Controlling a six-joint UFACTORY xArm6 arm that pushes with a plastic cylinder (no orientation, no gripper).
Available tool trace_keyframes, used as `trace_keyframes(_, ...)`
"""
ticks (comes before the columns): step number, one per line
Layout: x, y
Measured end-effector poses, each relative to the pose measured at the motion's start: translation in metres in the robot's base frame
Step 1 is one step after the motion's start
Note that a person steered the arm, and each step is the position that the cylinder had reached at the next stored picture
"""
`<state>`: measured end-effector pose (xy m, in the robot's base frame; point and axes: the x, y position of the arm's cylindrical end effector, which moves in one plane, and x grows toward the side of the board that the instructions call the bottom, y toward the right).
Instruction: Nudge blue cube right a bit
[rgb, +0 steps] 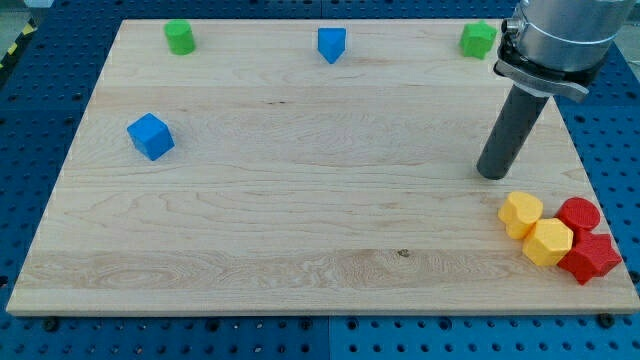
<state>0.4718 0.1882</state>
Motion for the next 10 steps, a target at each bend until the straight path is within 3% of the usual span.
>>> trace_keyframes(1,-0.006,-0.031)
trace_keyframes(3,-0.008,-0.149)
trace_keyframes(4,-0.009,-0.151)
trace_keyframes(5,0.005,-0.165)
trace_keyframes(7,0.078,-0.291)
trace_keyframes(8,0.073,-0.373)
trace_keyframes(9,0.047,-0.445)
trace_keyframes(10,0.002,-0.479)
